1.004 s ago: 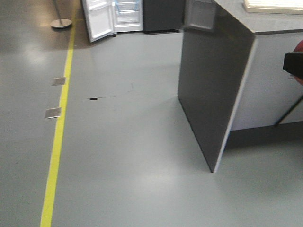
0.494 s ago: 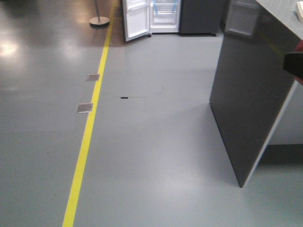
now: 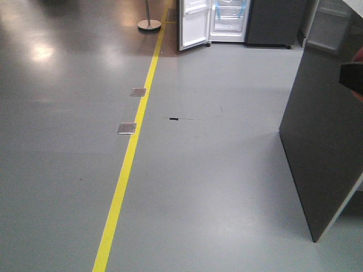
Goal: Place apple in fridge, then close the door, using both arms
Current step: 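Drive toward the open white refrigerator carrying the apple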
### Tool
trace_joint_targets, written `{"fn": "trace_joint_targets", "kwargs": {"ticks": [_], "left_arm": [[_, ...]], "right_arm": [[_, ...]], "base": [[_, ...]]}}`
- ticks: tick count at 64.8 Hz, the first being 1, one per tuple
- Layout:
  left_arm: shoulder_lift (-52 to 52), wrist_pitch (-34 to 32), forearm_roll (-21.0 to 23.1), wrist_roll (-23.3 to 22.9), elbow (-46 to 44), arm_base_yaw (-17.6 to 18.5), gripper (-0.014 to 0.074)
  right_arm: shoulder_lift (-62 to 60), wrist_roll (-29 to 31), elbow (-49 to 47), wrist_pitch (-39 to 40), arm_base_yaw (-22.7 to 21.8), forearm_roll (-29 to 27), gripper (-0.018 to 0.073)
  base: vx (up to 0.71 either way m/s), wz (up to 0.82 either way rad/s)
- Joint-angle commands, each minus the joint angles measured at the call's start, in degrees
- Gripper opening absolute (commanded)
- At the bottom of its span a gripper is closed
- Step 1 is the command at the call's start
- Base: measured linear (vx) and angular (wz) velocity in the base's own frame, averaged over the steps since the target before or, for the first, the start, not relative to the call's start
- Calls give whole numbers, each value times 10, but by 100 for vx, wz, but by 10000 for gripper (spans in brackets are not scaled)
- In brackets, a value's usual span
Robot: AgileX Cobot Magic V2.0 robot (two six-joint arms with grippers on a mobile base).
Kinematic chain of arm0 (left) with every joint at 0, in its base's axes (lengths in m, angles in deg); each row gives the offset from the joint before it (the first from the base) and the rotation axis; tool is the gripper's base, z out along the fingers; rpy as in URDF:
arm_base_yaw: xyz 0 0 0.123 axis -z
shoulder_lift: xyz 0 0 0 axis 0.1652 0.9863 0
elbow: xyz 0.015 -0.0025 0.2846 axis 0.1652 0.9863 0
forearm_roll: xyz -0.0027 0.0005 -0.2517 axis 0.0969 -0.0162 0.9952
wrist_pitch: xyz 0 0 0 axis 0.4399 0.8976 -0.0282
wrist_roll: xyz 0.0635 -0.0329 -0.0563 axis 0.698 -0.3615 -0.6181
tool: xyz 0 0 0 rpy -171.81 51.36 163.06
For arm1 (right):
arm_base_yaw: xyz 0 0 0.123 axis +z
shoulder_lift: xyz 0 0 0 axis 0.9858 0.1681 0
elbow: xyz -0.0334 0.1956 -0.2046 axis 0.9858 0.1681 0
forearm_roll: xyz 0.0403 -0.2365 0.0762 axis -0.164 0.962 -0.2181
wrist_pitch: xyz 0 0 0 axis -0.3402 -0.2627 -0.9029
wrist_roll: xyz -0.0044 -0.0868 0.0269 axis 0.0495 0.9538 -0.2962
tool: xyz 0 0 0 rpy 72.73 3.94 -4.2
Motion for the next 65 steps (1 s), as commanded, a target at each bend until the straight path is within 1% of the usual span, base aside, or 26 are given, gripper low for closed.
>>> {"fn": "trace_joint_targets", "kwargs": {"ticks": [1, 26, 65], "left_arm": [[-8, -42, 5, -3, -11, 3, -6], [-8, -42, 5, -3, -11, 3, -6], [-8, -42, 5, -2, -11, 3, -6]], "right_arm": [[-5, 3, -15, 39, -2, -25, 59], [-5, 3, -15, 39, -2, -25, 59], [-5, 3, -15, 39, -2, -25, 59]], "base": [[6, 17], [6, 12], [8, 5]]}}
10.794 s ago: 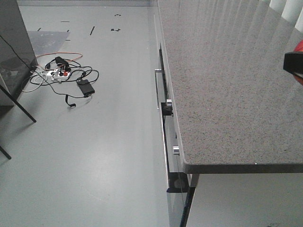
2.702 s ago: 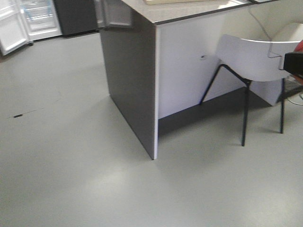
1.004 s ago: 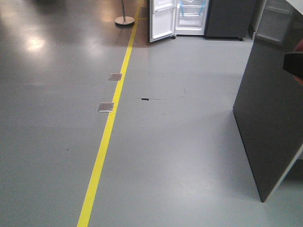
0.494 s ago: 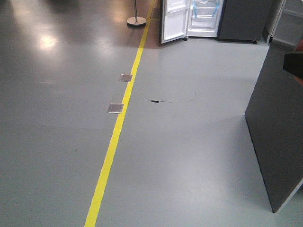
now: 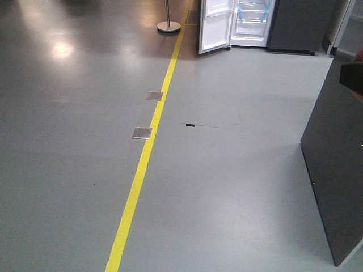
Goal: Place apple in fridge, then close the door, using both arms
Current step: 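Drive toward the open white refrigerator carrying the apple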
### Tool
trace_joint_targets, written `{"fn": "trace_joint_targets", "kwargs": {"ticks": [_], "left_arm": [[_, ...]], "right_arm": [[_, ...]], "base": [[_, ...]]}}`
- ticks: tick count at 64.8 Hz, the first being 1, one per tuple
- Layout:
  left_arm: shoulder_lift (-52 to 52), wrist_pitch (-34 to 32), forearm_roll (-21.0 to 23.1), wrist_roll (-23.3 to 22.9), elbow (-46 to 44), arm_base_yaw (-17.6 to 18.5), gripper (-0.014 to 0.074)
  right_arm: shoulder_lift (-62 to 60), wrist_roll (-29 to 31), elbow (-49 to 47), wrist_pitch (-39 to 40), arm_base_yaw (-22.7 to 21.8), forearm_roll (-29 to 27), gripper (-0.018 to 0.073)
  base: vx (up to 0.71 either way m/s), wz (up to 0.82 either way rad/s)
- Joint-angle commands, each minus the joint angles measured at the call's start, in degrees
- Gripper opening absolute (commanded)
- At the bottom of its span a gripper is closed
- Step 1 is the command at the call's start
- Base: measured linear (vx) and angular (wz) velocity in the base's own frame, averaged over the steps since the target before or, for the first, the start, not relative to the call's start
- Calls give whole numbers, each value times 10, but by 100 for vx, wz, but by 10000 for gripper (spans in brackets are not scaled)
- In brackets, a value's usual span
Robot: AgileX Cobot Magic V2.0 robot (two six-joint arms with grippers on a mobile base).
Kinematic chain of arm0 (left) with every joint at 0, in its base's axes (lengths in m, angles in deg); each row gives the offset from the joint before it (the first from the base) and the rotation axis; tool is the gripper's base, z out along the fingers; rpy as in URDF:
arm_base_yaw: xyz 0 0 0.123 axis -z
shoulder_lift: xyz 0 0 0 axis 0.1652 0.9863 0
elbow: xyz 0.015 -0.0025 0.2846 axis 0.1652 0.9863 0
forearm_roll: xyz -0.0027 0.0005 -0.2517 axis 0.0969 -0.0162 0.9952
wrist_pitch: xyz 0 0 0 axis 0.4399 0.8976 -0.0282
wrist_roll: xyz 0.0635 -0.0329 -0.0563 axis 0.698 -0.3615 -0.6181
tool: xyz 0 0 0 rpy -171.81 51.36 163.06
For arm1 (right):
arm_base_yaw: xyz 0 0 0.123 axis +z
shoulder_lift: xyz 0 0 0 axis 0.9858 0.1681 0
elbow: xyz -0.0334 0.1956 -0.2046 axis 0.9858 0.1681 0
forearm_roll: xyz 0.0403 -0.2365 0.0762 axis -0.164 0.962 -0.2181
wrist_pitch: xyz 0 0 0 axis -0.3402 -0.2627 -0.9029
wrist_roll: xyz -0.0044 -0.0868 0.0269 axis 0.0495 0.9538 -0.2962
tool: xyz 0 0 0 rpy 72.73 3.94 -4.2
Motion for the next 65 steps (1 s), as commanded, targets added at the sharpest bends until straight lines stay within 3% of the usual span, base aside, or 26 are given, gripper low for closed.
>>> {"fn": "trace_joint_targets", "kwargs": {"ticks": [1, 65], "left_arm": [[-8, -42, 5, -2, -11, 3, -6], [-8, -42, 5, -2, -11, 3, -6]], "right_arm": [[-5, 3, -15, 39, -2, -25, 59], [-5, 3, -15, 39, -2, -25, 59]], "base": [[11, 4], [14, -1]]}}
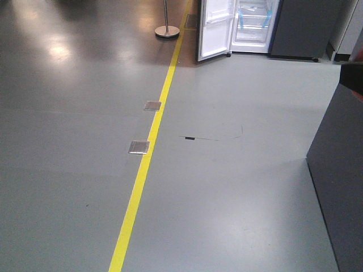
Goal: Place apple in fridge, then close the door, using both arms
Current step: 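Drive toward the open white refrigerator carrying the apple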
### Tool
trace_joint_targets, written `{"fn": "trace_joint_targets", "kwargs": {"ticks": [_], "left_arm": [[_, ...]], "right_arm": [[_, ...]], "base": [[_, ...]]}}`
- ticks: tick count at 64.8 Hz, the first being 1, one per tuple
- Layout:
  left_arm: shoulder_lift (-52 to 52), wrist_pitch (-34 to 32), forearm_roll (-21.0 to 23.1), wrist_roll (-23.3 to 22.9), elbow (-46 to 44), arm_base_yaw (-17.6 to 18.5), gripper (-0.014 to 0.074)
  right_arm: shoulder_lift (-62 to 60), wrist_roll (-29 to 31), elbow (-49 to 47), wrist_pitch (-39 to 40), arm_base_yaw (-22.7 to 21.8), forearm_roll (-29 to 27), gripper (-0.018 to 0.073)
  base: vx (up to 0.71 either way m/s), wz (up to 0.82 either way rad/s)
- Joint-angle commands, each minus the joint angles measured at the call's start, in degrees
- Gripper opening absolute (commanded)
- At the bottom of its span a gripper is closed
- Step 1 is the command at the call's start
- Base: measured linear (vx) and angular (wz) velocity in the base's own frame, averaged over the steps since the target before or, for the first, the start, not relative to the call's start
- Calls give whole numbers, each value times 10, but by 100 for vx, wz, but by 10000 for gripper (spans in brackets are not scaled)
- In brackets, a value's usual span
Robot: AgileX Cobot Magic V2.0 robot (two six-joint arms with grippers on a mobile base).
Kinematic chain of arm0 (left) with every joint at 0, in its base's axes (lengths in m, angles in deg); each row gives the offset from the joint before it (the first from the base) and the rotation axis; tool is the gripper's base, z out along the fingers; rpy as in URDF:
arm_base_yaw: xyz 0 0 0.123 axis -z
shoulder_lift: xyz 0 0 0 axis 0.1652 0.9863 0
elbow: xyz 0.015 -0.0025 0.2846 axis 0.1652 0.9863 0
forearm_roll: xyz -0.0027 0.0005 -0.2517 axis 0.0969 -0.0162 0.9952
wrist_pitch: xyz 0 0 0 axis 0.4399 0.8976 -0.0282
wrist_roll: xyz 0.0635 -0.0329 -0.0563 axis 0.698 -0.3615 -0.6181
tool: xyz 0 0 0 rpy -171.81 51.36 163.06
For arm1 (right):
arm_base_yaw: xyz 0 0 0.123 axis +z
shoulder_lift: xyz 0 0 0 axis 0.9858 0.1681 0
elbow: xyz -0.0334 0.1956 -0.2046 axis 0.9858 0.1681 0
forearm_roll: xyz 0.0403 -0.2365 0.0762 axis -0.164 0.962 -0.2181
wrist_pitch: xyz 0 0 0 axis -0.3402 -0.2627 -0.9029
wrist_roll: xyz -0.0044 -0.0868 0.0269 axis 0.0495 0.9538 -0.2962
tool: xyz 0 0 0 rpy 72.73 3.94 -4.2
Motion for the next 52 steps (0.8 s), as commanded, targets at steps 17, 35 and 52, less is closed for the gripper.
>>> {"fn": "trace_joint_targets", "kwargs": {"ticks": [17, 35, 52], "left_arm": [[-8, -42, 5, -2, -11, 3, -6], [-8, -42, 5, -2, -11, 3, -6], [-8, -42, 5, -2, -11, 3, -6]], "right_arm": [[-5, 3, -15, 39, -2, -25, 59], [-5, 3, -15, 39, -2, -25, 59], [-5, 3, -15, 39, -2, -25, 59]], "base": [[15, -1], [15, -1], [15, -3]]}}
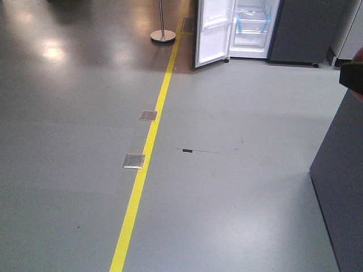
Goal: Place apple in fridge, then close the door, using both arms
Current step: 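Drive toward the open white refrigerator carrying the apple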
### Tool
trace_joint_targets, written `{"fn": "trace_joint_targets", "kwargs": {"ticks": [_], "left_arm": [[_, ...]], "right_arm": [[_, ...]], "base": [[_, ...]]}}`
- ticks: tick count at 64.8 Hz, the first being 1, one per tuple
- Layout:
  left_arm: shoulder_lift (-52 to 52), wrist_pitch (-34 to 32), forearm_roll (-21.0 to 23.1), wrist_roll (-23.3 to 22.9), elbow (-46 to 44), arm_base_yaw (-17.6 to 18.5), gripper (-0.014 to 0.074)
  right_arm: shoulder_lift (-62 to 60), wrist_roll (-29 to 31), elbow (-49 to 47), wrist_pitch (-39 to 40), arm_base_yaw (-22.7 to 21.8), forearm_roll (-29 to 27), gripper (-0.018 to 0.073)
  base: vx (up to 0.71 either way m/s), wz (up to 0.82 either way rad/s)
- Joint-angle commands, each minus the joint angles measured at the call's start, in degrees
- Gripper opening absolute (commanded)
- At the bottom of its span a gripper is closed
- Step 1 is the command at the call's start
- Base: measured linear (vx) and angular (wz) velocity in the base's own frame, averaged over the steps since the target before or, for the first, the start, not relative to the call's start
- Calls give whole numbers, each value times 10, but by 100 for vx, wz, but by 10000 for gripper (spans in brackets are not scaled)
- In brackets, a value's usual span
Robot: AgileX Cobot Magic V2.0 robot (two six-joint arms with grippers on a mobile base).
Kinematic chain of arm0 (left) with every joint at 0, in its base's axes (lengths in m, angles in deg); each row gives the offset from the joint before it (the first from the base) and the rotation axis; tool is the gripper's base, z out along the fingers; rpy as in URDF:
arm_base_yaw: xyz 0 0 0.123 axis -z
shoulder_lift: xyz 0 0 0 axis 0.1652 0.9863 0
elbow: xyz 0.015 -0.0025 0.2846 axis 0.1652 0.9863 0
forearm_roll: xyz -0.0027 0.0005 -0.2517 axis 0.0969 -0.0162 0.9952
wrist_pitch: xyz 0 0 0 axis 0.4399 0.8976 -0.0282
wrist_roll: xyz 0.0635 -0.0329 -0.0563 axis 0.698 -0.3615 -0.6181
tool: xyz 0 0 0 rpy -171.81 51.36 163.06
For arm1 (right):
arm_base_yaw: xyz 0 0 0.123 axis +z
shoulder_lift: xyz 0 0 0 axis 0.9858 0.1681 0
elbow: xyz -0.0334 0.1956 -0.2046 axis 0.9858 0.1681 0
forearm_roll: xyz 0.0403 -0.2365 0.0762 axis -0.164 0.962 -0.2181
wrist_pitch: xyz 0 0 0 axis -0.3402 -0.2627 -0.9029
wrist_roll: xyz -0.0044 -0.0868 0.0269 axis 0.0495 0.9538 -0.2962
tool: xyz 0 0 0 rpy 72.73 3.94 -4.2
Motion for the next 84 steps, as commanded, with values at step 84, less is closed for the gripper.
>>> {"fn": "trace_joint_targets", "kwargs": {"ticks": [84], "left_arm": [[-8, -42, 5, -2, -11, 3, -6]], "right_arm": [[-5, 3, -15, 39, -2, -25, 59]], "base": [[18, -4]]}}
